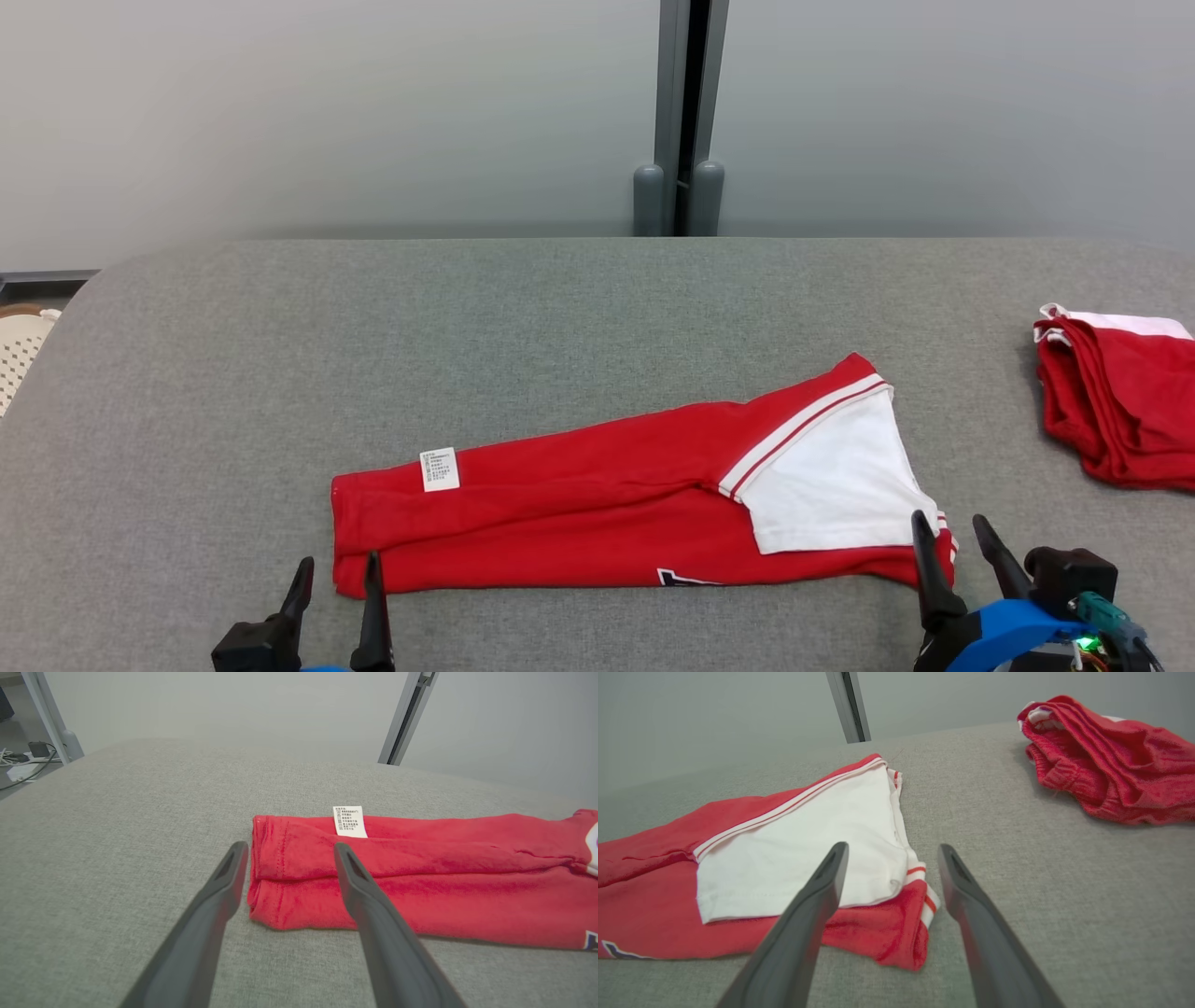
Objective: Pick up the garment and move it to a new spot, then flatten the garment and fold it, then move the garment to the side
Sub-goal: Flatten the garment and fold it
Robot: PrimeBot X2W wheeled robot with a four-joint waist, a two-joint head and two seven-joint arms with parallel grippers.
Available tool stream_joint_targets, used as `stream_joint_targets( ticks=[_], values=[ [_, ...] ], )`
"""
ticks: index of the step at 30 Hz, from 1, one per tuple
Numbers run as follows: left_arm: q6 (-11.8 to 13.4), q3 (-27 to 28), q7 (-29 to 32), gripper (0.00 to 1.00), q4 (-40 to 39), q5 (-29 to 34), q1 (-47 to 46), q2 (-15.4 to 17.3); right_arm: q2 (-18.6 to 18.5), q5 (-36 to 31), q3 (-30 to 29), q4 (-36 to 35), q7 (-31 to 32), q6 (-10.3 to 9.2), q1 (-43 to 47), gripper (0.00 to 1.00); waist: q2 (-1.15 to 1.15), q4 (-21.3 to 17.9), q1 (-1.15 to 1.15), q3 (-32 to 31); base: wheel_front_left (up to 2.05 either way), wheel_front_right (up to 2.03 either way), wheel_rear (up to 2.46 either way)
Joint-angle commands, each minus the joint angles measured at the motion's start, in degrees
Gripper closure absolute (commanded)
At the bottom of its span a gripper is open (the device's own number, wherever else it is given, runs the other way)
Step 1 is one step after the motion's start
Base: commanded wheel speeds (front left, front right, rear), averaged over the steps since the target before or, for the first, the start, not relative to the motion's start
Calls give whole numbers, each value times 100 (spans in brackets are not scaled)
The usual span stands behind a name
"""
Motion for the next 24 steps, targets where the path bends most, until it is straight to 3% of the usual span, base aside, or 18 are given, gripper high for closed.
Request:
stream_joint_targets(
  ticks=[1,9,17,24],
  values=[
    [33,-1,-26,0,-31,-6,40,-1,6,18,14,20,-25,0,70,0,0,6,1,5,0,0,0],
    [55,-233,-26,0,-16,-135,-202,-3,5,-174,54,485,14,0,-573,0,0,136,1,281,0,0,0],
    [-10,-479,-26,0,28,-218,-468,-3,7,-555,-412,1491,545,0,-1521,0,0,374,1,630,0,0,0],
    [-23,-470,-26,0,97,-210,-481,-4,14,-759,-810,2365,442,-2,-1622,0,0,451,1,718,0,0,0]
  ],
)
